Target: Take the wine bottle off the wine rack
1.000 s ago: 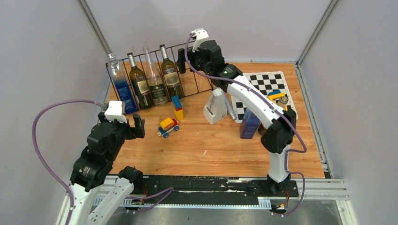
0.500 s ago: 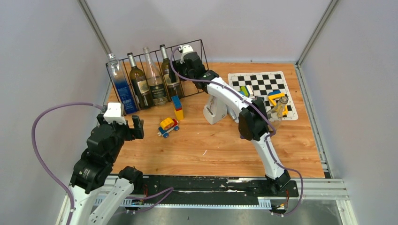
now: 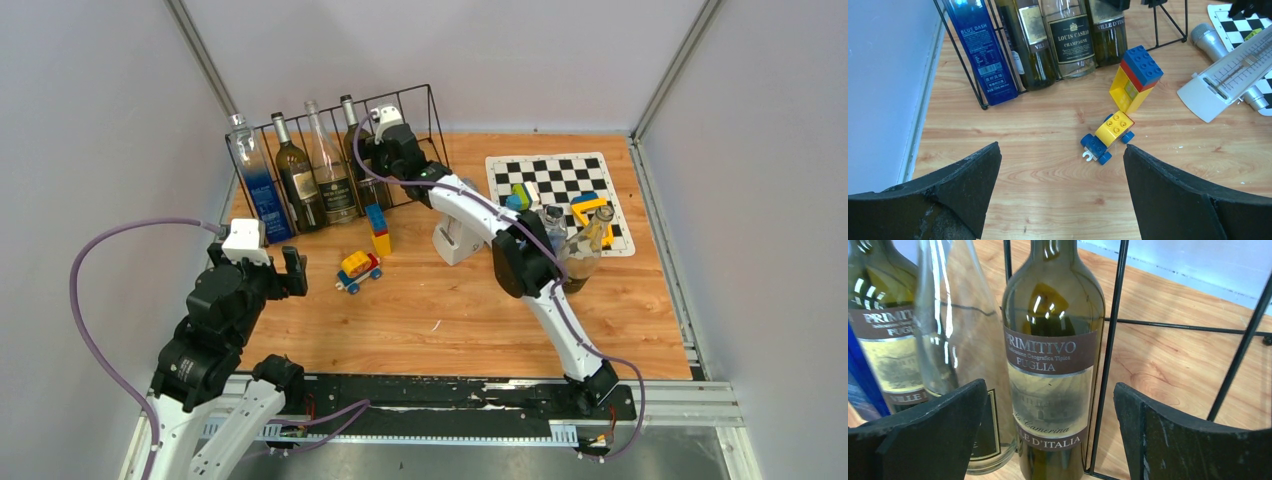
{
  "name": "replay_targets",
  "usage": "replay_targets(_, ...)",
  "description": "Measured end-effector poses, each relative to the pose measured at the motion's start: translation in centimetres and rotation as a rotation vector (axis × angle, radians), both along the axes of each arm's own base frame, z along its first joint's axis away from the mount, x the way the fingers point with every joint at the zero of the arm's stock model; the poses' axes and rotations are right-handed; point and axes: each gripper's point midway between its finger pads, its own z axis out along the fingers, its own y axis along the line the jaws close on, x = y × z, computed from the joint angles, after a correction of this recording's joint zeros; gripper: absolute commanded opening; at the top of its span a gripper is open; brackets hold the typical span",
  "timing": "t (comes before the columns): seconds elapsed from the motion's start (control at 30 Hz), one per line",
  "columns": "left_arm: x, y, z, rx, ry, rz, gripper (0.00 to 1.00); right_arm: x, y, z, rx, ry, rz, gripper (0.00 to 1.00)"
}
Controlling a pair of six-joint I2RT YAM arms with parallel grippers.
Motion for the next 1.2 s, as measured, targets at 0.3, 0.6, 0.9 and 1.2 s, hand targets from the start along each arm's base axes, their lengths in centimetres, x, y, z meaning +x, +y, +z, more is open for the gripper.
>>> replay_targets(0.3,0.0,0.0,0.0,0.0,-0.001,0.0,1.0,0.6,1.1,-4.7,-0.052,-0.009,-0.015,0.97)
replay_targets(0.6,0.0,0.0,0.0,0.0,-0.001,0.0,1.0,1.2,1.3,-5.7,-0.094,-0.057,-0.029,0.91)
replay_targets(0.9,-0.1,0.0,0.1,-0.002,-0.007,0.0,1.0,1.5,1.6,-5.5,-0.109,-0.118,-0.056,0.7)
replay_targets(1.2,-0.2,0.1,0.2,-0.004,-0.015,0.003,1.0,0.9,1.4,-5.3,-0.091,-0.151,-0.077,0.64)
